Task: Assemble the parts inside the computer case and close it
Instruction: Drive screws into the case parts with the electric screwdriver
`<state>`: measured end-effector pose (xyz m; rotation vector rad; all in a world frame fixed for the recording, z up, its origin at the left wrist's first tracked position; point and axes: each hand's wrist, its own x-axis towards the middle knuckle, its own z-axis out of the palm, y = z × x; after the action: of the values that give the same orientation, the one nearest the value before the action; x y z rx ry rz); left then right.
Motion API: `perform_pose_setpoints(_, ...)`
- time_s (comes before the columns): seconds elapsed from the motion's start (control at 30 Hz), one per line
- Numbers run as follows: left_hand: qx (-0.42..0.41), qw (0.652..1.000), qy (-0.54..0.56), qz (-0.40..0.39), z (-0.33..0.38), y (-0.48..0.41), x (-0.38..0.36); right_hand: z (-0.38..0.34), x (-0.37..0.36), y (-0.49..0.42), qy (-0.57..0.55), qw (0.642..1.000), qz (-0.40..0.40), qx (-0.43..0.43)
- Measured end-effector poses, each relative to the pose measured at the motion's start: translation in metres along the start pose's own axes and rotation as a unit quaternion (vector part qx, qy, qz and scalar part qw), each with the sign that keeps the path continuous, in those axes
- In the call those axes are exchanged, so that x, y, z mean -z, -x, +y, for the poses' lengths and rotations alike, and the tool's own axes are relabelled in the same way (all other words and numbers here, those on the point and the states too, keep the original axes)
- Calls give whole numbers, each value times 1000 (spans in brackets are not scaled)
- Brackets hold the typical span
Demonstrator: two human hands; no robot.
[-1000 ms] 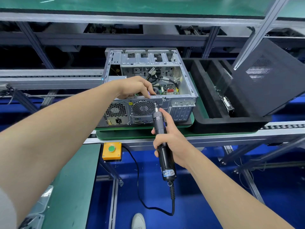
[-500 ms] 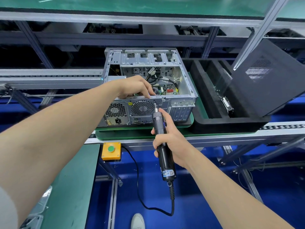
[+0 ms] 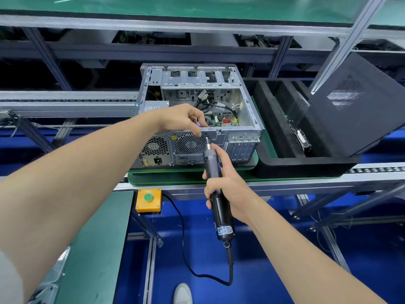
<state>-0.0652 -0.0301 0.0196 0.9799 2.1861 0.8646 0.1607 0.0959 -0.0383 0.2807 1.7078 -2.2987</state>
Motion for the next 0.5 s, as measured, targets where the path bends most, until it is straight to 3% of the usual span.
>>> perform_pose_setpoints(0.5, -76, 985, -133, 82, -10, 2, -13, 0, -1, -1, -15, 1000, -4, -2)
